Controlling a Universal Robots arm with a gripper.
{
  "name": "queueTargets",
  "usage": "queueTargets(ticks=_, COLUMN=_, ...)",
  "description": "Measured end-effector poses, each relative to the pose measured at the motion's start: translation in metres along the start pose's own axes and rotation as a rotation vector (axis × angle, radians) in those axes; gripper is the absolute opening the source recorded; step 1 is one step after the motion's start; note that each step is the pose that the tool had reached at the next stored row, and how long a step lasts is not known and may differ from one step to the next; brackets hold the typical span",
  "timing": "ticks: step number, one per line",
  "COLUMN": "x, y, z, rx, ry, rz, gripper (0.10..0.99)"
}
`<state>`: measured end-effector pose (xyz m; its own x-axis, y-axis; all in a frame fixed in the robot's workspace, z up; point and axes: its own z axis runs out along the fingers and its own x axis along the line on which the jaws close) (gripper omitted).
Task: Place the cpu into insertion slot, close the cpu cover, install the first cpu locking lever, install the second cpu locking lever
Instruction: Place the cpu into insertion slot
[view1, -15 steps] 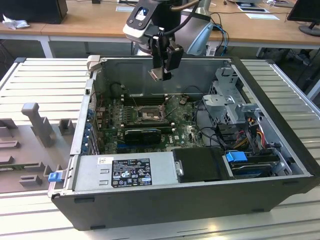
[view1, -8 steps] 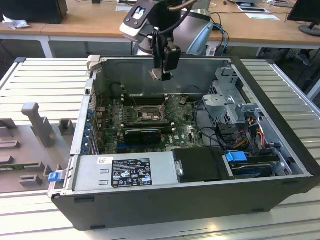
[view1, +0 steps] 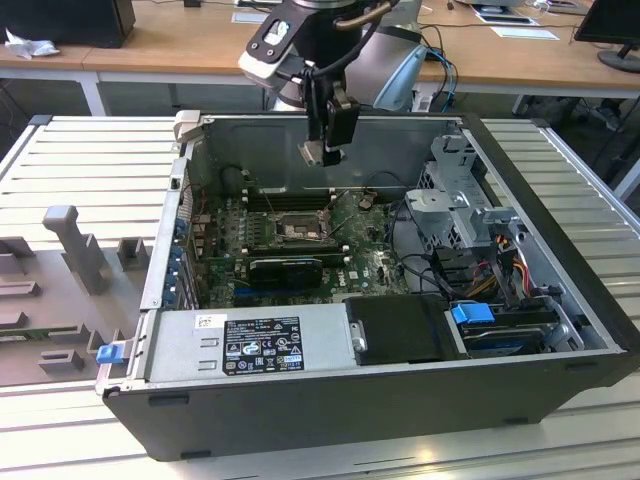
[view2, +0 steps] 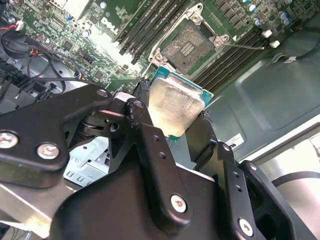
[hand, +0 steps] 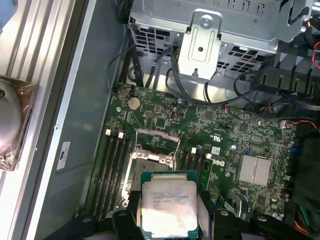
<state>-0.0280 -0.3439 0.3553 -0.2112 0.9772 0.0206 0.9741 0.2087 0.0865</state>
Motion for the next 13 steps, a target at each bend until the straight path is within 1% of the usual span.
queueTargets(ticks=4, x=-0.0001, y=-0.0002, z=0.0028, rx=0.000, ry=-0.0001, rz=0.000, gripper=0.533)
queueTargets(ticks=9, x=-0.0001, y=-0.0003, z=0.0035, rx=0.000, ry=-0.0008, rz=0.009, gripper=0.533)
queueTargets(ticks=11, x=-0.0001, y=-0.0004, z=0.0042, rx=-0.001, ry=-0.0037, rz=0.043, gripper=0.533)
queueTargets(ticks=13, x=-0.0001, y=-0.0004, z=0.0047, rx=-0.001, ry=-0.0054, rz=0.061, gripper=0.533)
